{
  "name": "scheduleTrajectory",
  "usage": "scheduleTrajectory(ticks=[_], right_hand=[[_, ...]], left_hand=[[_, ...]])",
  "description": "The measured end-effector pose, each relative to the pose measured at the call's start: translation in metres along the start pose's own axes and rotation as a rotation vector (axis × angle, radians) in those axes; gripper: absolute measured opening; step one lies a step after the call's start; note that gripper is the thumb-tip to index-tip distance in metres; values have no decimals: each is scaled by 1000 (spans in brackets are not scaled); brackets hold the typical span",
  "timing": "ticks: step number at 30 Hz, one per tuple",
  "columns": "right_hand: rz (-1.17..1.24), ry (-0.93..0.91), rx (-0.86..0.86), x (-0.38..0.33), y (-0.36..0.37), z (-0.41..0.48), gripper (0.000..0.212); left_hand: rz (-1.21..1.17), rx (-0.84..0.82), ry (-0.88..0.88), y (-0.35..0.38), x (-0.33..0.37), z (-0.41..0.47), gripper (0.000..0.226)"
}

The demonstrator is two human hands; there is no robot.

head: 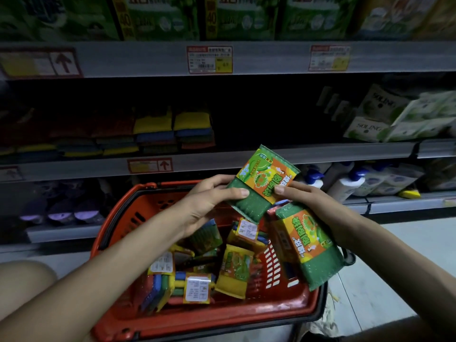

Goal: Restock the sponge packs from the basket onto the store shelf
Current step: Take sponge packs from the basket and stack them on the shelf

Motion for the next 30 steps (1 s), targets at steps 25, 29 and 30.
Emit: scheduleTrajectory(ticks=[25, 29, 30], right_hand=[[-12, -43, 21, -7, 6, 0, 57], [-23, -57, 34, -13, 3, -2, 60], [-21, -77, 52, -16, 0, -3, 60]], left_hand=[[-63, -3, 26, 0, 6, -10, 52], [-102, 37, 33, -1, 9, -11, 52], [-107, 57, 50, 0, 12, -11, 54]])
Point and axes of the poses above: each hand's wrist, its own z-axis towards the middle knuckle, its own y-axis out of the palm, x = y × z, the point moved 8 cm from there along z, towards the middle knuckle, and after that the axes turned 13 degrees about y, right-handed, at the moved point
